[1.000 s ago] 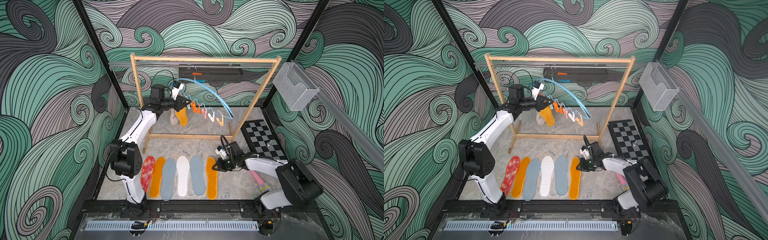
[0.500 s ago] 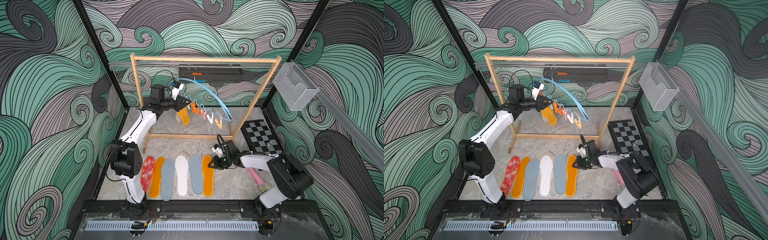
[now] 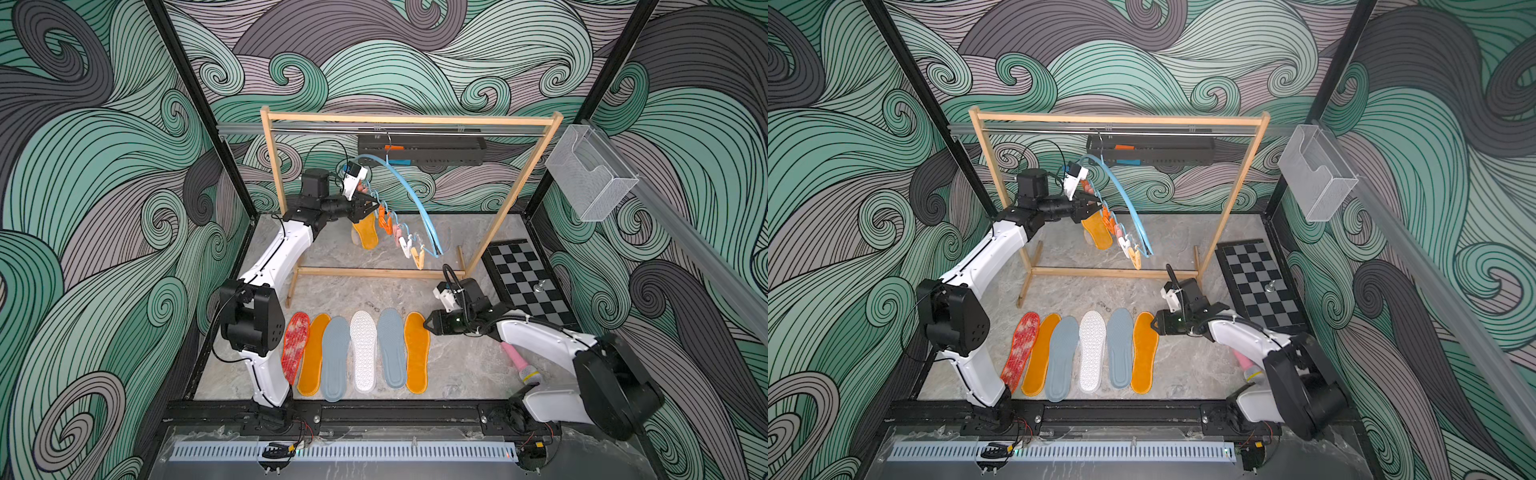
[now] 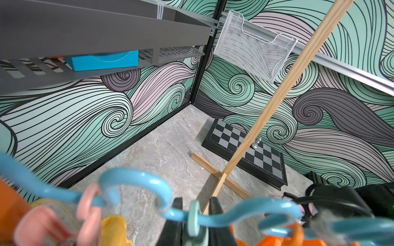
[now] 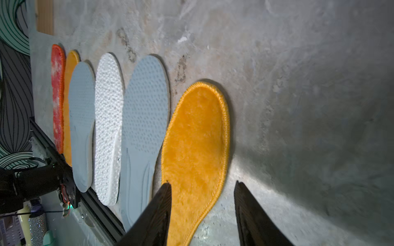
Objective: Take the shoe insoles off the hanger
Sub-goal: Place the insole at the center of the board.
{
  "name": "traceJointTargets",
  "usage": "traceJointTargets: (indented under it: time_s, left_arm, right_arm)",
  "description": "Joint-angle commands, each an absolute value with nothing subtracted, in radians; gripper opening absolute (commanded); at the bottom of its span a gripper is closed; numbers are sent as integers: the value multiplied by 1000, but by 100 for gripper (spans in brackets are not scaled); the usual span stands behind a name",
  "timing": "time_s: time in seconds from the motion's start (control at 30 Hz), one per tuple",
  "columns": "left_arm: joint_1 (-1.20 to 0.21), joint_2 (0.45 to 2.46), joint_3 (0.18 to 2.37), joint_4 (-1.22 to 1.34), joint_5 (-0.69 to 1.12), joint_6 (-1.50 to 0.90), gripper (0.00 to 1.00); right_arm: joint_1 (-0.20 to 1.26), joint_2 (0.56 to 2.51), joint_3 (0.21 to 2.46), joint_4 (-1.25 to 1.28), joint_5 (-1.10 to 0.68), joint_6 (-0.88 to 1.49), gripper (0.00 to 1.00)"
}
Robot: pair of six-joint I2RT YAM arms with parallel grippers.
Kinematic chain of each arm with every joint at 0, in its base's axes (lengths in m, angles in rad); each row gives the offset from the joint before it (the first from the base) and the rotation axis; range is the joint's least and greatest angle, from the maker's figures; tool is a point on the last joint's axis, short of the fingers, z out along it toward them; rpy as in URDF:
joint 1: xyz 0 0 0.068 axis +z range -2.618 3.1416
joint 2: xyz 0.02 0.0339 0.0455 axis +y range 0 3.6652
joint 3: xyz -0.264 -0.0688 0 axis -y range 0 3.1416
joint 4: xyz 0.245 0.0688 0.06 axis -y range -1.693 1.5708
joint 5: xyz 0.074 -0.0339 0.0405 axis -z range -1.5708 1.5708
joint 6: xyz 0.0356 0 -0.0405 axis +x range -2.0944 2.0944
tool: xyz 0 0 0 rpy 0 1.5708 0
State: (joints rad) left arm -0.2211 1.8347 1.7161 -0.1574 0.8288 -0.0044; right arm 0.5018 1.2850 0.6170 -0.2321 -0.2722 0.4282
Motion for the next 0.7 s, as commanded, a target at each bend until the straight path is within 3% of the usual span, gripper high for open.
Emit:
traceJointTargets:
  time_s: [0.0, 0.37, 0.67]
  left_arm:
    - [-210, 1830, 1704, -186, 812, 11, 0]
    - [-210, 1832, 1704, -186, 812, 11, 0]
    - [-210, 1833, 1704, -186, 810, 10, 0]
  right_arm:
    - [503, 1146, 586, -278, -204, 351, 49]
    - [508, 453, 308, -240, -346, 408, 47]
    - [514, 113, 143, -254, -426, 447, 46]
